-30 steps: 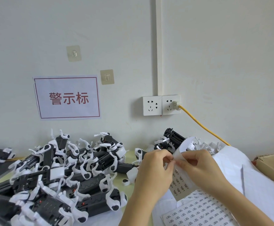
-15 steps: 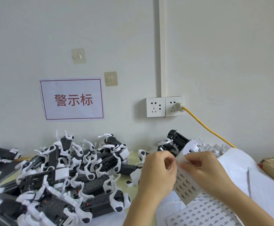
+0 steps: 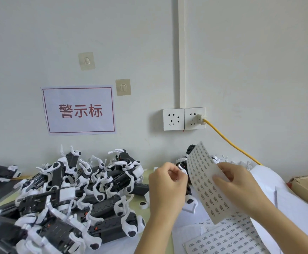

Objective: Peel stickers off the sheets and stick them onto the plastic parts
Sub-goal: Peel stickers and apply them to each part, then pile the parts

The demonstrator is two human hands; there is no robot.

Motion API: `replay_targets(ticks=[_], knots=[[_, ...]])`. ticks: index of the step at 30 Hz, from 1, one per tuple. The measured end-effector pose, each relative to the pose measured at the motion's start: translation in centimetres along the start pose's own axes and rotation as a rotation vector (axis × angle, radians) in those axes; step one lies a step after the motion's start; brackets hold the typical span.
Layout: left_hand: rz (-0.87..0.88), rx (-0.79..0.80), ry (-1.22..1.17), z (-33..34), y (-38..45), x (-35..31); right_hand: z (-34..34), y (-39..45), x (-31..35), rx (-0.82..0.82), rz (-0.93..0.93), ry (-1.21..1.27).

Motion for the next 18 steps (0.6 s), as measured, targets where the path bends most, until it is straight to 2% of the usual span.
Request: replay_targets(ticks=[4,10,12,15,16,18], knots=[[-0.096,-0.045,-0.107,-0.2,0.0,0.6,-0.4,0.6,-2.4,0.032,0.184,-0.065],[-0.157,-0.052,-0.166,-0.1,0.0,1.2,-0.6,0.7,-4.6,0.216,0.348,-0.401],[-0.165,-0.053,-0.174,-0.1,0.0,1.3,-0.9,0.4,-4.7,0.230,0.368,-0.532],[-0.169,-0.044,-0.165,-0.1,0.0,1.2,-1.4,0.3,-3.4,0.061,0.265,-0.710],[-0.168,-0.040,-0.151,-0.1,0.0,1.2,-1.5,0.3,-2.6,-0.019,0.185,-0.682],[-0.165,-0.034,-0.124,-0.1,-0.1,1.0,-1.2,0.1,-0.6,-0.111,-0.028,-0.441]])
Point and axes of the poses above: each hand's wrist, its own y-axis towards the middle knuckle, its own z-axis out of the palm, x = y × z, the point moved 5 cm from there along y, towards the middle knuckle, and after that the axes turned 11 degrees about x, right-handed, at the moved point
